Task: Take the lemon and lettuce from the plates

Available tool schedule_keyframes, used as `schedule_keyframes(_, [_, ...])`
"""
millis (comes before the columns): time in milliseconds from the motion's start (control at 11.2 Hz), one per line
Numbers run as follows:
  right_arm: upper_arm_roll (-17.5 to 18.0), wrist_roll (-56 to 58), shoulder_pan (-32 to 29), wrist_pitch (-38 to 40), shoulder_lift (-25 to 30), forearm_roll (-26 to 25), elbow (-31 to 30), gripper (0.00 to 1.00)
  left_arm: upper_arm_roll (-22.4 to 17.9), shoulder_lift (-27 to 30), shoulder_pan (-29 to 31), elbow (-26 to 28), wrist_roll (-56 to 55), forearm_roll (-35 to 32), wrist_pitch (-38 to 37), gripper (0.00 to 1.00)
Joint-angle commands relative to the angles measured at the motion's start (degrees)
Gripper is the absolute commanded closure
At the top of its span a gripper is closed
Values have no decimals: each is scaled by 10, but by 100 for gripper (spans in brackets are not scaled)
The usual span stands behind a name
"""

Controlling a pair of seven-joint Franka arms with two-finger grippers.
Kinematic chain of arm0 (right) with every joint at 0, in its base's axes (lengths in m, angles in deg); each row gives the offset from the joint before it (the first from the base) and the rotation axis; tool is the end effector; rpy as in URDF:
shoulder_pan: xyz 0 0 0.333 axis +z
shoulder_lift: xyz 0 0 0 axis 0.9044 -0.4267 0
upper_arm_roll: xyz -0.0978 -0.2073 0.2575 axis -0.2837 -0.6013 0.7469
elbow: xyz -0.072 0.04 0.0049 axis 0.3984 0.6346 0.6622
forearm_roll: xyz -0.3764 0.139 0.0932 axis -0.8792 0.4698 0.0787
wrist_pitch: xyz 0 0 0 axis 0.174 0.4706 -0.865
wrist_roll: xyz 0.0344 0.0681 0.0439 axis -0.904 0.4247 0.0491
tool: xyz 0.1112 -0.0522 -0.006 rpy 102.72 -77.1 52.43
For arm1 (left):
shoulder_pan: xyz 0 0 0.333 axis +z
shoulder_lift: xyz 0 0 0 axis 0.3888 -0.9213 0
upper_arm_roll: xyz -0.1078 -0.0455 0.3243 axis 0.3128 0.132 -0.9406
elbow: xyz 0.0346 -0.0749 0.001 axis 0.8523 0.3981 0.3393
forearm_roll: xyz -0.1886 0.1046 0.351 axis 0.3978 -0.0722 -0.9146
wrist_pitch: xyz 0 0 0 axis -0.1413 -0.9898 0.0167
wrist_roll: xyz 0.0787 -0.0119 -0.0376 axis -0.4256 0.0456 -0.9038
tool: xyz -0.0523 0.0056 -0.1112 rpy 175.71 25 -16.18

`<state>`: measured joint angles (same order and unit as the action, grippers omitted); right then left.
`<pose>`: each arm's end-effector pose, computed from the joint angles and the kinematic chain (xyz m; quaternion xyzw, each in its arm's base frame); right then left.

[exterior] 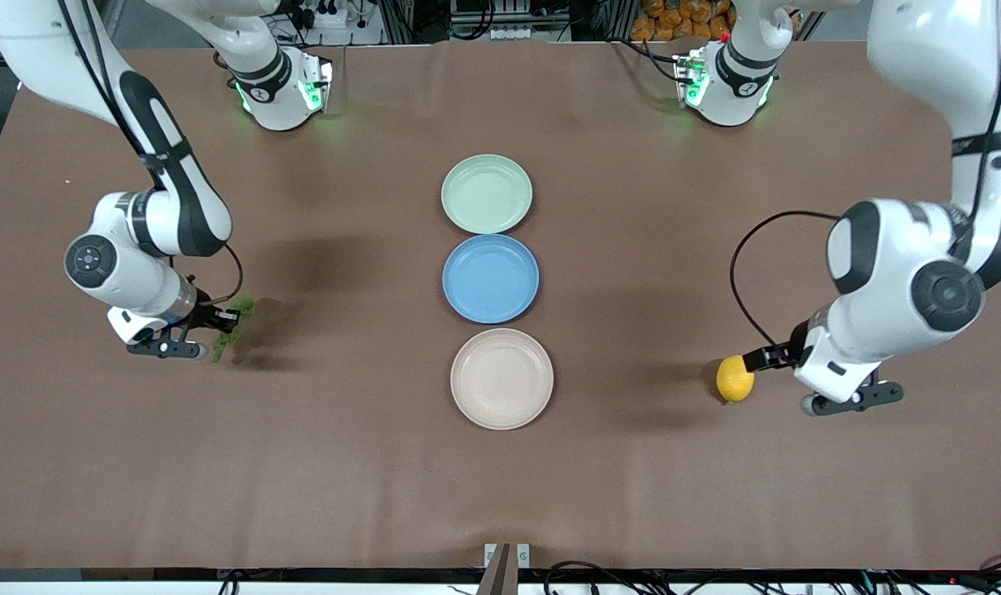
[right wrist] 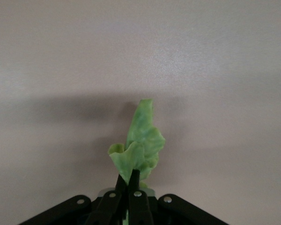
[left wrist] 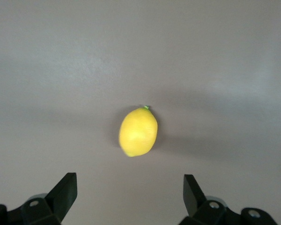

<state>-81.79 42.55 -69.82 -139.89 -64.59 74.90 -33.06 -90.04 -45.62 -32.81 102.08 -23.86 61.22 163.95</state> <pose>0.5969 -0.0209 0.2132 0.9992 -0.0388 -0.0099 0.0067 0.7048 -0.1031 0.3881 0.9964 0.0843 -0.0035 0.0058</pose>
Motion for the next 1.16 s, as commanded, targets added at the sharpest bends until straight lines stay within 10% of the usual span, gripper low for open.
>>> schedule_keyframes(0, [-2, 15, -7, -41, -41, 5, 12, 100, 16, 106, 6, 15, 37, -8, -77, 0])
schedule_keyframes(179, [-2, 15, -7, -42, -47, 4, 18, 69, 25, 174, 12, 15, 61, -21, -117, 0])
schedule_keyframes(268, [-3, 13, -7, -42, -48, 11, 20, 1, 48, 191, 36, 15, 62, -29, -118, 0])
schedule_keyframes(1071, [-10, 9, 1, 100, 48, 13, 48, 0, 94, 219, 73, -45, 113, -30, -272, 0])
